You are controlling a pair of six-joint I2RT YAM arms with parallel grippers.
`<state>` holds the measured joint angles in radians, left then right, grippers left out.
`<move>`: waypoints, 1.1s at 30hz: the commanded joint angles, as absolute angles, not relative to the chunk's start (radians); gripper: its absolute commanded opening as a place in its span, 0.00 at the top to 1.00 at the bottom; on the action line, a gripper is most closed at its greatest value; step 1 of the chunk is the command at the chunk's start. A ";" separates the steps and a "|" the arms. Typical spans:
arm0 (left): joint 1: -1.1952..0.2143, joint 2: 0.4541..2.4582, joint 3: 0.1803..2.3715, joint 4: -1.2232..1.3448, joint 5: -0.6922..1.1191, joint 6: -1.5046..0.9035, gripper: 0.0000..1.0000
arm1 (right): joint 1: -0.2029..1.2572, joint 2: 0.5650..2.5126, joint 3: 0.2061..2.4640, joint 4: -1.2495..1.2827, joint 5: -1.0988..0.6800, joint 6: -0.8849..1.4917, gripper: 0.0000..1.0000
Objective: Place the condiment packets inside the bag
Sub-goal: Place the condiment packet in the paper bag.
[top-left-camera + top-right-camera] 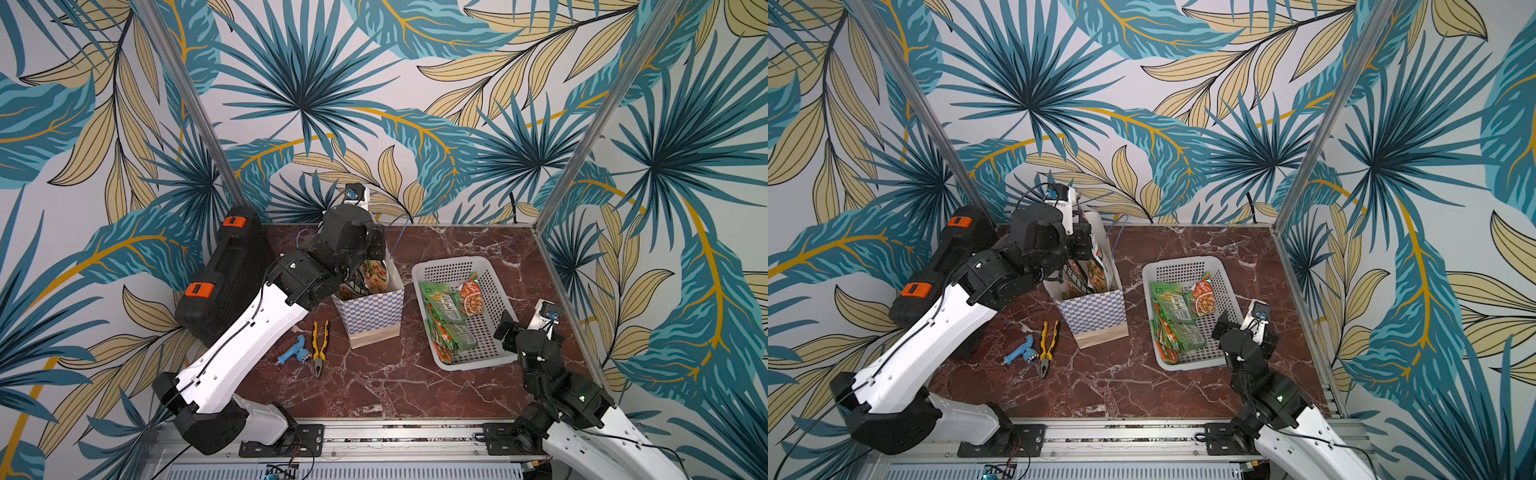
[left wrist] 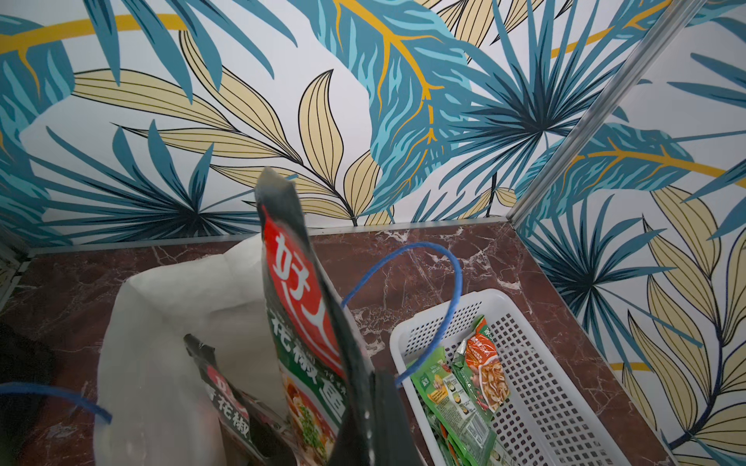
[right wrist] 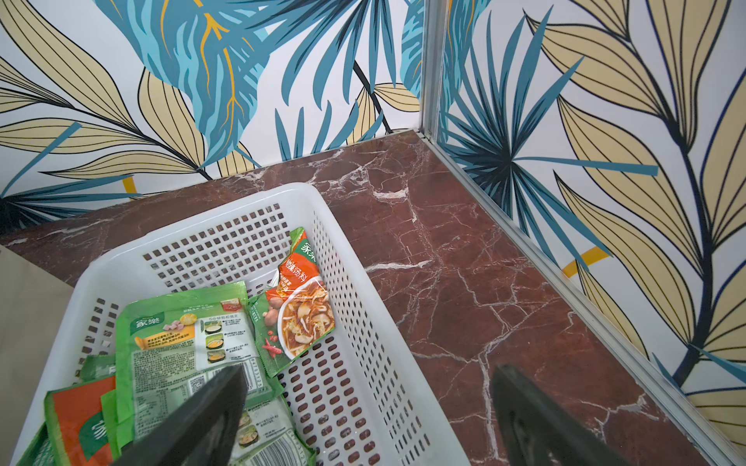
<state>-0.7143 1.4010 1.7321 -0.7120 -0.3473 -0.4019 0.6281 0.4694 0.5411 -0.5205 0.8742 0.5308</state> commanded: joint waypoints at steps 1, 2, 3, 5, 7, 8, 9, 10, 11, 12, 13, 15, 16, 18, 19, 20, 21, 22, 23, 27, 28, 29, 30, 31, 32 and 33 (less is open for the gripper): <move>-0.712 1.379 1.705 -0.601 -0.335 -0.398 1.00 | 0.625 0.471 0.524 -0.500 0.870 0.525 0.01; -0.712 1.378 1.683 -0.585 -0.332 -0.401 1.00 | 0.624 0.472 0.523 -0.500 0.870 0.525 0.00; -0.712 1.375 1.657 -0.561 -0.330 -0.406 1.00 | 0.625 0.472 0.523 -0.500 0.870 0.525 0.00; -0.710 1.369 1.608 -0.529 -0.335 -0.416 1.00 | 0.626 0.474 0.523 -0.497 0.866 0.524 0.00; -0.704 1.363 1.565 -0.506 -0.349 -0.424 1.00 | 0.625 0.482 0.523 -0.493 0.860 0.523 0.00; -0.700 1.362 1.553 -0.502 -0.351 -0.428 1.00 | 0.625 0.486 0.522 -0.489 0.855 0.521 0.00; -0.697 1.361 1.539 -0.499 -0.351 -0.435 1.00 | 0.626 0.491 0.524 -0.488 0.850 0.520 0.00; -0.694 1.359 1.525 -0.497 -0.353 -0.441 0.94 | 0.625 0.497 0.526 -0.488 0.846 0.519 0.01; -0.693 1.356 1.512 -0.496 -0.350 -0.444 0.89 | 0.625 0.502 0.526 -0.485 0.842 0.517 0.01; -0.692 1.351 1.499 -0.493 -0.343 -0.449 0.82 | 0.625 0.508 0.526 -0.482 0.839 0.517 0.01; -0.693 1.344 1.486 -0.492 -0.330 -0.455 0.75 | 0.625 0.512 0.526 -0.479 0.834 0.515 0.00; -0.693 1.331 1.468 -0.498 -0.309 -0.465 0.51 | 0.625 0.520 0.528 -0.474 0.827 0.512 0.01; -0.692 1.319 1.461 -0.505 -0.293 -0.469 0.43 | 0.626 0.526 0.528 -0.472 0.823 0.511 0.00; -0.693 1.293 1.460 -0.516 -0.261 -0.477 0.32 | 0.625 0.535 0.528 -0.465 0.813 0.508 0.01; -0.695 1.276 1.460 -0.522 -0.236 -0.478 0.27 | 0.625 0.541 0.528 -0.461 0.806 0.507 0.00; -0.696 1.261 1.460 -0.528 -0.219 -0.479 0.23 | 0.626 0.547 0.528 -0.456 0.798 0.503 0.01; -0.696 1.241 1.460 -0.533 -0.195 -0.480 0.19 | 0.625 0.553 0.528 -0.451 0.791 0.500 0.01; -0.699 1.220 1.458 -0.538 -0.174 -0.479 0.16 | 0.625 0.560 0.529 -0.446 0.784 0.498 0.01; -0.703 1.201 1.452 -0.541 -0.160 -0.476 0.13 | 0.625 0.566 0.529 -0.443 0.777 0.496 0.00; -0.728 1.123 1.428 -0.563 -0.114 -0.457 0.07 | 0.625 0.597 0.529 -0.415 0.728 0.480 0.01; -0.737 1.105 1.419 -0.570 -0.114 -0.449 0.06 | 0.625 0.604 0.530 -0.408 0.714 0.476 0.00; -0.747 1.084 1.408 -0.587 -0.117 -0.439 0.05 | 0.625 0.614 0.531 -0.401 0.696 0.470 0.01; -0.757 1.060 1.392 -0.603 -0.126 -0.430 0.04 | 0.625 0.624 0.531 -0.391 0.678 0.465 0.01; -0.760 1.039 1.378 -0.621 -0.142 -0.428 0.04 | 0.625 0.632 0.531 -0.382 0.659 0.461 0.01; -0.762 1.018 1.366 -0.647 -0.163 -0.429 0.04 | 0.626 0.639 0.531 -0.374 0.635 0.453 0.01; -0.765 0.998 1.354 -0.679 -0.184 -0.430 0.04 | 0.626 0.650 0.534 -0.366 0.609 0.445 0.01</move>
<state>-0.7574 1.0359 1.3975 -0.5873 -0.1524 -0.4530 0.6281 0.6342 0.5411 -0.4133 0.6888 0.4770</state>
